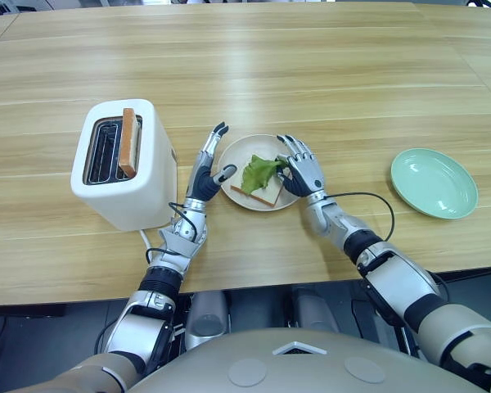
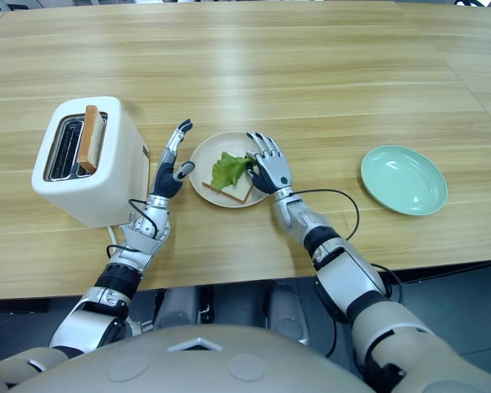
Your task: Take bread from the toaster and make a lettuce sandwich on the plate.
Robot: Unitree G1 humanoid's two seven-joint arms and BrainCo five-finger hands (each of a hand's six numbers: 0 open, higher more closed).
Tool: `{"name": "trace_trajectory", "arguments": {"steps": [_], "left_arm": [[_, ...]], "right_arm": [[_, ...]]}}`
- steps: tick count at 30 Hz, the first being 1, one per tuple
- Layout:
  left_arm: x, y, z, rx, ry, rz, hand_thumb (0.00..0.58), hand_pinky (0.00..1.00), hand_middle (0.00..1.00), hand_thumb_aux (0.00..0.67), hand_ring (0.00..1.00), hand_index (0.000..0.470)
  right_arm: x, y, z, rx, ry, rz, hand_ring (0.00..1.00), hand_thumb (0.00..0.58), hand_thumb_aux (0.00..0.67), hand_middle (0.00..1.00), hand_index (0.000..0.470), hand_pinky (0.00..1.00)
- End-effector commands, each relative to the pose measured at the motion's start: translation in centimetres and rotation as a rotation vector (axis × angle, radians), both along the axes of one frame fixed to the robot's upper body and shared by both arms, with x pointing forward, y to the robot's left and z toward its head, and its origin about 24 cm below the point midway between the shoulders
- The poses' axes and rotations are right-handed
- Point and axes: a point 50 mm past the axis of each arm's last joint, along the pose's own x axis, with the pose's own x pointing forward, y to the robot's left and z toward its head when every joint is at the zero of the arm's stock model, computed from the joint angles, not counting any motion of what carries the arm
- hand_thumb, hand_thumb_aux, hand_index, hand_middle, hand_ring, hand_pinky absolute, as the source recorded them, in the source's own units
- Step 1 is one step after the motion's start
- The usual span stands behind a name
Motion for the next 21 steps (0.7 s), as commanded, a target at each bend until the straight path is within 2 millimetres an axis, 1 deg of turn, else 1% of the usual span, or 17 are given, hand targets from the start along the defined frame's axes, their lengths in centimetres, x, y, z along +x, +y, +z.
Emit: {"name": "trace_trajectory", "arguments": {"steps": [1,2,3,4,5,9,13,18,21], "left_arm": [[0.0,0.0,-0.1,0.007,0.007,-0.001,0.0,0.0,0.0,0.0,0.0,0.0],[0.0,0.0,-0.1,0.007,0.007,-0.001,0.0,0.0,0.0,0.0,0.0,0.0],[0.0,-0.1,-0.1,0.007,0.007,-0.002,0.0,0.0,0.0,0.0,0.0,0.0],[0.1,-0.1,-0.1,0.007,0.006,-0.003,0.0,0.0,0.0,0.0,0.0,0.0],[0.1,-0.1,-0.1,0.007,0.006,-0.004,0.0,0.0,0.0,0.0,0.0,0.0],[0.1,-0.1,-0.1,0.009,0.007,-0.006,0.0,0.0,0.0,0.0,0.0,0.0],[0.2,0.3,0.1,0.015,-0.001,0.005,0.0,0.0,0.0,0.0,0.0,0.0],[0.1,1.0,1.0,0.015,-0.042,0.022,0.0,0.0,0.0,0.0,0.0,0.0],[-0.3,1.8,1.8,0.022,-0.089,0.048,0.0,0.0,0.0,0.0,0.0,0.0]], "right_arm": [[0.2,-0.3,-0.4,-0.046,0.044,-0.01,0.0,0.58,0.67,0.0,0.46,0.0],[0.1,-0.2,-0.5,-0.057,0.047,-0.006,0.0,0.578,0.631,0.0,0.433,0.0],[0.1,-0.3,-0.6,-0.061,0.046,-0.005,0.0,0.487,0.402,0.0,0.276,0.0],[0.1,-0.3,-0.6,-0.062,0.045,-0.005,0.0,0.487,0.402,0.0,0.276,0.0],[0.0,-0.3,-0.6,-0.061,0.041,-0.006,0.0,0.0,0.0,0.0,0.0,0.0],[0.0,-0.5,-0.4,-0.058,0.008,-0.009,0.0,0.0,0.0,0.0,0.0,0.0],[0.1,-1.1,0.2,-0.05,-0.042,-0.016,0.0,0.0,0.0,0.0,0.0,0.0],[0.1,-1.7,1.1,-0.034,-0.105,-0.015,0.0,0.0,0.0,0.0,0.0,0.0],[0.1,-1.7,1.8,-0.023,-0.14,-0.009,0.0,0.0,0.0,0.0,0.0,0.0]]}}
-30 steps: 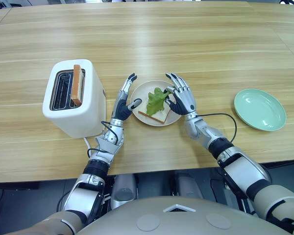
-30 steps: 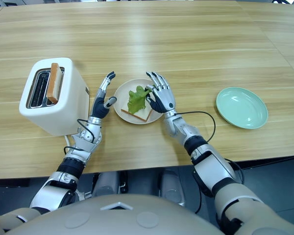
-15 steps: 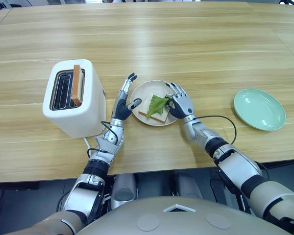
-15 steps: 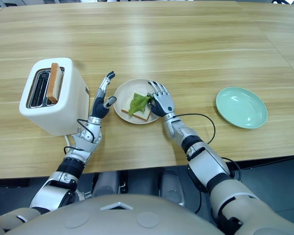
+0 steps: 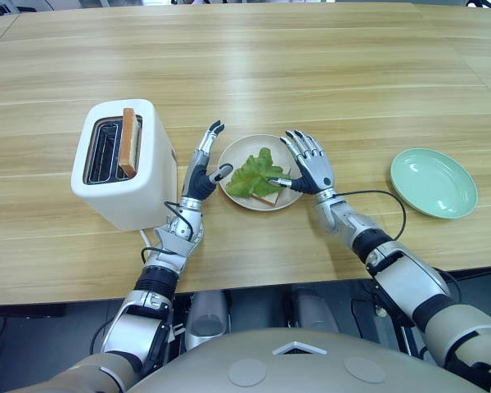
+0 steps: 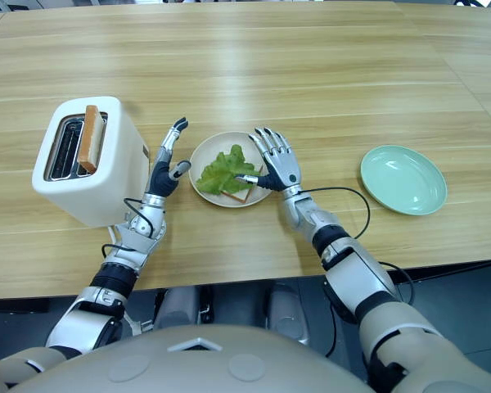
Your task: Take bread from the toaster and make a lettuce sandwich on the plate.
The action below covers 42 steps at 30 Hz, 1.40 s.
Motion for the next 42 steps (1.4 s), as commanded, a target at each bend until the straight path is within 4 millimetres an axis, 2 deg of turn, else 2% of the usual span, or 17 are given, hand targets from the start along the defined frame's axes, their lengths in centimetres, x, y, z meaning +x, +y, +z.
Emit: {"name": "trace_trajectory", "arguments": {"steps": [1,4,8,11,14,16,18,20,29,40,41,42], "left_arm": [[-0.6,1.0,1.3,0.004,-0.07,0.033,0.0,0.0,0.0,0.0,0.0,0.0],[-1.6,1.6,2.9,0.02,-0.151,0.052,0.0,0.0,0.0,0.0,0.0,0.0],[-3.7,3.3,6.0,0.063,-0.318,0.115,0.0,0.0,0.0,0.0,0.0,0.0],[-5.4,5.0,8.1,0.115,-0.432,0.185,0.0,0.0,0.0,0.0,0.0,0.0],[-6.9,7.6,9.7,0.21,-0.521,0.359,0.0,0.0,0.0,0.0,0.0,0.0],[-7.2,9.6,9.1,0.287,-0.475,0.502,0.0,0.0,0.0,0.0,0.0,0.0],[-7.0,10.9,7.4,0.364,-0.36,0.571,0.0,0.0,0.0,0.0,0.0,0.0],[-6.8,11.3,6.2,0.401,-0.284,0.584,0.0,0.0,0.0,0.0,0.0,0.0],[-6.1,13.0,3.7,0.535,-0.034,0.628,0.0,0.0,0.0,0.0,0.0,0.0],[-4.8,14.2,4.0,0.623,0.079,0.611,0.0,0.0,0.0,0.0,0.0,0.0],[-4.8,14.3,4.0,0.627,0.087,0.613,0.009,0.0,0.0,0.005,0.0,0.004],[-4.7,14.4,4.0,0.629,0.092,0.612,0.152,0.0,0.0,0.095,0.0,0.065]], "right_arm": [[-0.1,-0.2,0.9,0.018,-0.047,0.006,0.0,0.0,0.0,0.0,0.0,0.0],[-0.2,-0.6,2.1,0.052,-0.109,0.001,0.0,0.0,0.0,0.0,0.0,0.0],[-0.6,-1.0,4.5,0.12,-0.222,-0.013,0.0,0.0,0.0,0.0,0.0,0.0],[-1.1,-1.1,5.5,0.155,-0.267,-0.014,0.0,0.0,0.0,0.0,0.0,0.0],[-1.5,-1.4,5.7,0.169,-0.279,-0.028,0.0,0.0,0.0,0.0,0.0,0.0],[-1.5,-1.8,5.4,0.17,-0.272,-0.045,0.0,0.0,0.0,0.0,0.0,0.0],[-1.5,-2.0,5.0,0.164,-0.255,-0.061,0.0,0.0,0.0,0.0,0.0,0.0],[-1.5,-2.1,4.6,0.157,-0.239,-0.066,0.0,0.0,0.0,0.0,0.0,0.0],[-1.5,-2.3,4.2,0.15,-0.233,-0.076,0.0,0.0,0.0,0.0,0.0,0.0],[-1.5,-2.2,3.9,0.149,-0.231,-0.085,0.0,0.0,0.0,0.0,0.0,0.0],[-1.5,-2.2,3.9,0.15,-0.232,-0.087,0.0,0.0,0.0,0.0,0.0,0.0],[-1.5,-2.3,3.8,0.151,-0.231,-0.09,0.0,0.0,0.0,0.0,0.0,0.0]]}}
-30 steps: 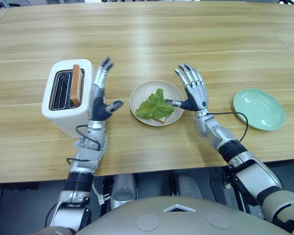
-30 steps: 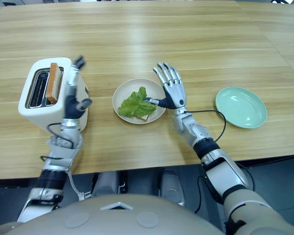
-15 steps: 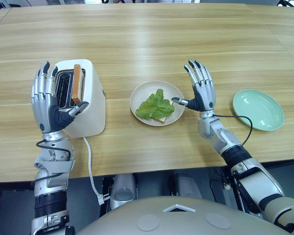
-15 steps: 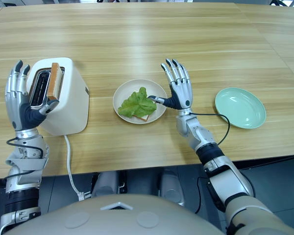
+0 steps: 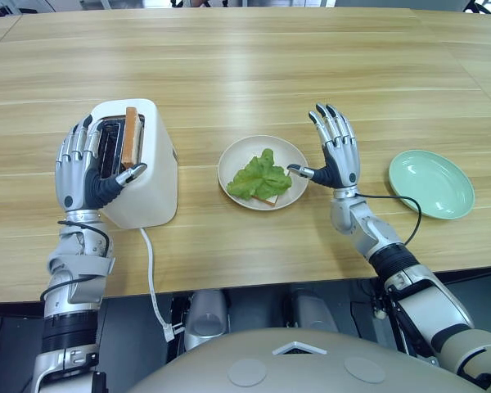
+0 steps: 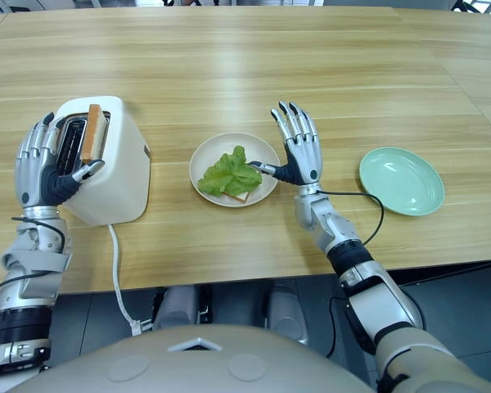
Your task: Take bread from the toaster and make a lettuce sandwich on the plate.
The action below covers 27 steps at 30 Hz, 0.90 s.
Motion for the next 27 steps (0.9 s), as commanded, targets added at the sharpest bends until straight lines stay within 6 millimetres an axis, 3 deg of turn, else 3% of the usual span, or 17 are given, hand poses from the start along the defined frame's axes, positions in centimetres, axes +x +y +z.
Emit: {"name": "trace_trajectory", "arguments": {"steps": [1,2,3,5,7,9,19,27], "left_arm": [[0.2,0.5,-1.0,-0.009,0.082,0.018,0.337,0.0,0.0,0.236,0.0,0.162],[0.3,0.4,-1.0,-0.001,0.091,0.011,0.337,0.0,0.0,0.236,0.0,0.162],[0.3,0.4,-1.0,0.004,0.097,0.006,0.464,0.0,0.0,0.37,0.0,0.254],[0.5,0.1,-0.9,0.025,0.112,-0.016,0.491,0.0,0.0,0.407,0.0,0.28],[0.8,-0.3,-0.8,0.05,0.134,-0.048,0.575,0.0,0.0,0.607,0.0,0.417],[1.1,-0.6,-0.8,0.066,0.164,-0.078,0.58,0.0,0.0,0.67,0.0,0.46],[1.8,-1.0,-0.6,0.02,0.249,-0.17,0.58,0.0,0.0,0.67,0.0,0.46],[2.3,0.2,2.5,-0.13,0.003,-0.133,0.58,0.0,0.0,0.67,0.0,0.46]], "right_arm": [[0.0,-0.3,-0.3,-0.001,0.007,-0.018,0.0,0.0,0.0,0.0,0.0,0.0],[0.0,-0.3,-0.3,0.0,0.008,-0.02,0.0,0.0,0.0,0.0,0.0,0.0],[0.0,-0.3,-0.4,0.0,0.008,-0.022,0.0,0.0,0.0,0.0,0.0,0.0],[0.0,-0.3,-0.4,0.001,0.009,-0.026,0.0,0.0,0.0,0.0,0.0,0.0],[0.0,-0.3,-0.4,0.003,0.009,-0.029,0.0,0.0,0.0,0.0,0.0,0.0],[0.0,-0.2,-0.4,0.005,0.008,-0.031,0.0,0.0,0.0,0.0,0.0,0.0],[0.0,0.2,-0.6,0.025,0.004,-0.04,0.0,0.0,0.0,0.0,0.0,0.0],[0.0,0.4,-1.0,0.04,0.004,-0.055,0.0,0.0,0.0,0.0,0.0,0.0]]}}
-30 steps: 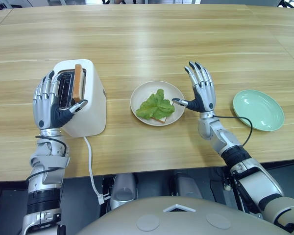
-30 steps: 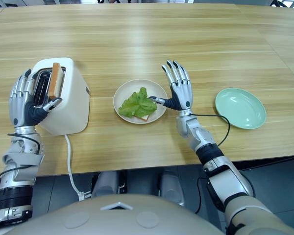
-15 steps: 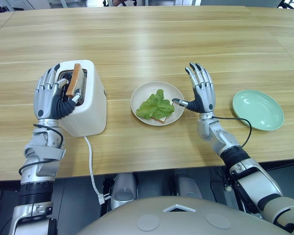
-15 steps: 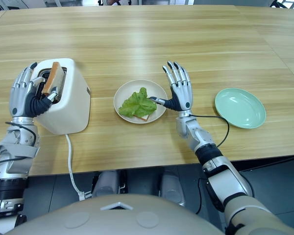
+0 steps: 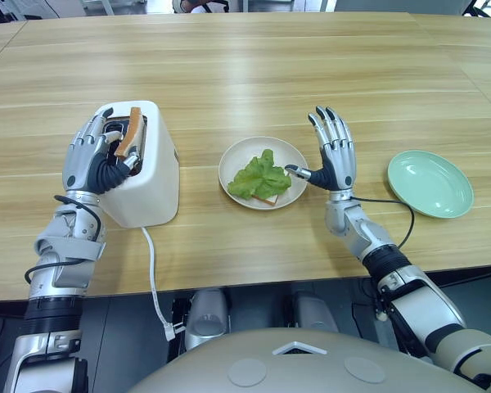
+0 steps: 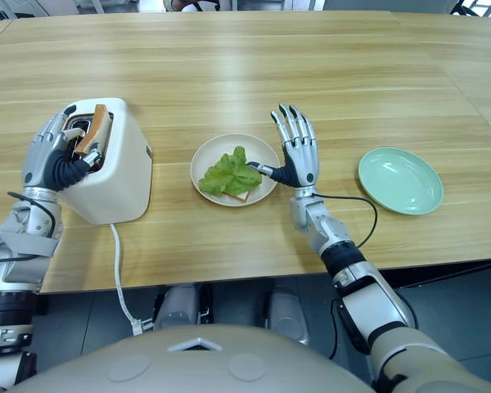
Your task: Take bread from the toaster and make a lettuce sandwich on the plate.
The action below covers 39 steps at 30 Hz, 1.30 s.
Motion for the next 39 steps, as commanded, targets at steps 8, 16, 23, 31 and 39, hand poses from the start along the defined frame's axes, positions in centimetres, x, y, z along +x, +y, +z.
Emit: {"name": "trace_trajectory", "arguments": {"steps": [8,16,23,31,39], "left_arm": [[0.6,1.1,1.5,-0.208,-0.16,0.006,0.58,1.0,1.0,0.67,1.0,0.46],[0.7,1.4,2.5,-0.277,-0.251,-0.009,0.58,1.0,1.0,0.67,1.0,0.46],[0.3,2.5,4.4,-0.354,-0.427,0.035,0.58,1.0,1.0,0.67,1.0,0.46],[0.4,2.9,5.9,-0.477,-0.584,0.024,0.58,1.0,1.0,0.67,1.0,0.46],[0.5,1.3,7.3,-0.722,-0.688,-0.169,0.58,1.0,1.0,0.67,1.0,0.46]], "right_arm": [[0.3,-0.1,-0.4,0.003,0.004,-0.024,0.0,0.0,0.0,0.0,0.0,0.0],[0.4,-0.3,-0.5,0.001,0.004,-0.033,0.0,0.0,0.0,0.0,0.0,0.0],[0.5,-0.2,-0.6,0.0,0.007,-0.031,0.0,0.0,0.0,0.0,0.0,0.0],[0.6,-0.4,-0.6,-0.001,0.006,-0.043,0.0,0.0,0.0,0.0,0.0,0.0],[0.8,-1.0,-0.4,0.006,-0.001,-0.066,0.0,0.0,0.0,0.0,0.0,0.0]]}}
